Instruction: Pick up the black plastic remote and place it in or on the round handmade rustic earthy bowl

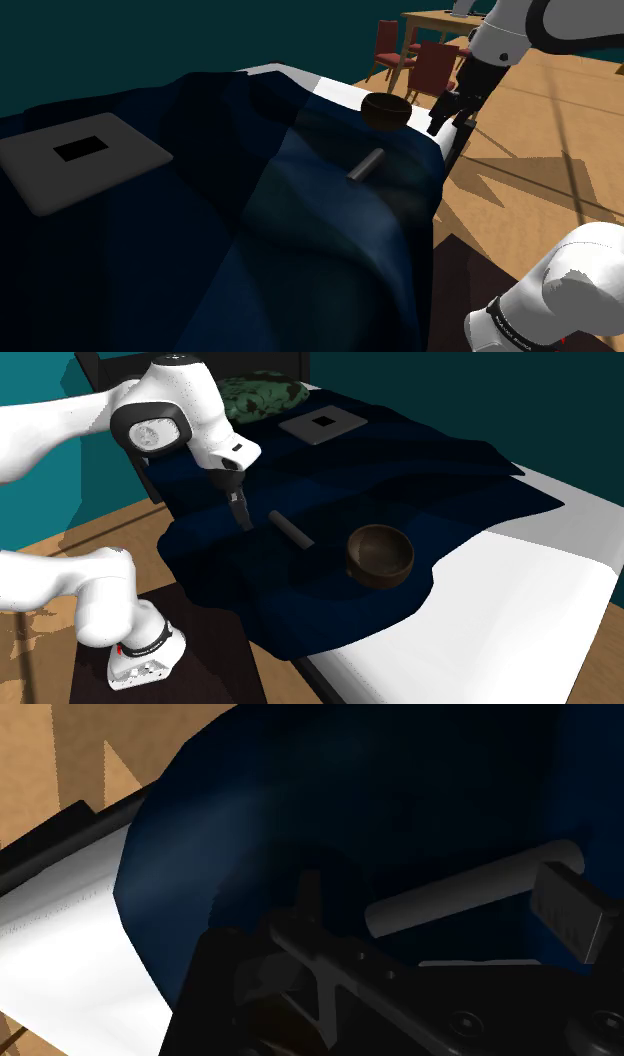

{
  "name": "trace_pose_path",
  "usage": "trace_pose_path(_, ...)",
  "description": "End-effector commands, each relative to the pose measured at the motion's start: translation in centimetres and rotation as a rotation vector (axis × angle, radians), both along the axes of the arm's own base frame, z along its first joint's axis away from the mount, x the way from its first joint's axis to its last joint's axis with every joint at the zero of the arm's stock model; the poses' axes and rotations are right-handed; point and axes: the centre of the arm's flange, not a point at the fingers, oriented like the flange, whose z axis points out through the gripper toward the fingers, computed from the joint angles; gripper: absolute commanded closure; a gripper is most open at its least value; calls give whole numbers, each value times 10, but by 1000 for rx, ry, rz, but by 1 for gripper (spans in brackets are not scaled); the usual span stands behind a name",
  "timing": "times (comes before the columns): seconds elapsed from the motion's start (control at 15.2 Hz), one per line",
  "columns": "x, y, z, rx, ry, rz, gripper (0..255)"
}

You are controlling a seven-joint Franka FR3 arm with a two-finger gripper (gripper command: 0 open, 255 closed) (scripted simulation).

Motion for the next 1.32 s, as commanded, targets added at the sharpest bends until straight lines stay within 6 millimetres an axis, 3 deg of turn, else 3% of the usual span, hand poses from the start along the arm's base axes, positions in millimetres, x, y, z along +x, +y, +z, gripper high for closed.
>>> trace_pose_path(0.0, 0, 0, 0, 0, 0, 0, 0)
trace_pose_path(0.33, 36, 52, -40, -25, -17, -390, 0)
trace_pose_path(0.66, 89, 86, -80, -49, -34, -780, 0)
trace_pose_path(0.99, 152, 95, -120, -74, -51, -1169, 0)
trace_pose_path(1.25, 154, 92, -136, -75, -52, -1180, 0)
